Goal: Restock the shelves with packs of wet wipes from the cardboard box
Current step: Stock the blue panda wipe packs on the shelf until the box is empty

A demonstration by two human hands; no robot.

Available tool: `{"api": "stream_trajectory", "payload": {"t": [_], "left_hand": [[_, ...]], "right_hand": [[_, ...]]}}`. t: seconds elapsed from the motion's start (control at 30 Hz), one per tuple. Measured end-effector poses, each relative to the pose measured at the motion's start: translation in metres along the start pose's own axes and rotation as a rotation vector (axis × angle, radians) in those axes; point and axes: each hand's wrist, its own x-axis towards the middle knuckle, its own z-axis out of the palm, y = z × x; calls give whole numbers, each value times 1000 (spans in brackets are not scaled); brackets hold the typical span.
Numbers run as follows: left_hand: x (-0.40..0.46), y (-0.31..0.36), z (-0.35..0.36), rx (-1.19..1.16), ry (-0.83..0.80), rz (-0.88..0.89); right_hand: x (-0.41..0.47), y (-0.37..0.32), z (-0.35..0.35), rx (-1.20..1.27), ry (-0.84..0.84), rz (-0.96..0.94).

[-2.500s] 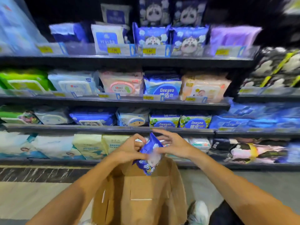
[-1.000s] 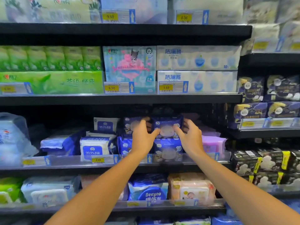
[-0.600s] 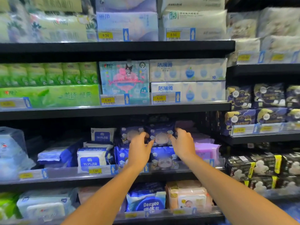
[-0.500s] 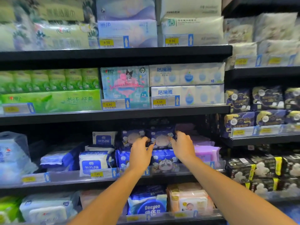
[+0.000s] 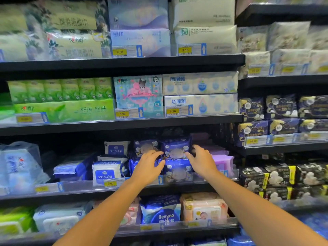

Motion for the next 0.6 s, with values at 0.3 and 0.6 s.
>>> {"api": "stream_trajectory", "payload": {"t": [0.3, 0.6], "left_hand": [[-30, -2, -15, 114, -19, 139], [-120, -25, 48, 324, -134, 308]], "right_hand": [[-48, 0, -24, -114, -5, -185], [-140, 108, 3, -358, -162, -460]]}}
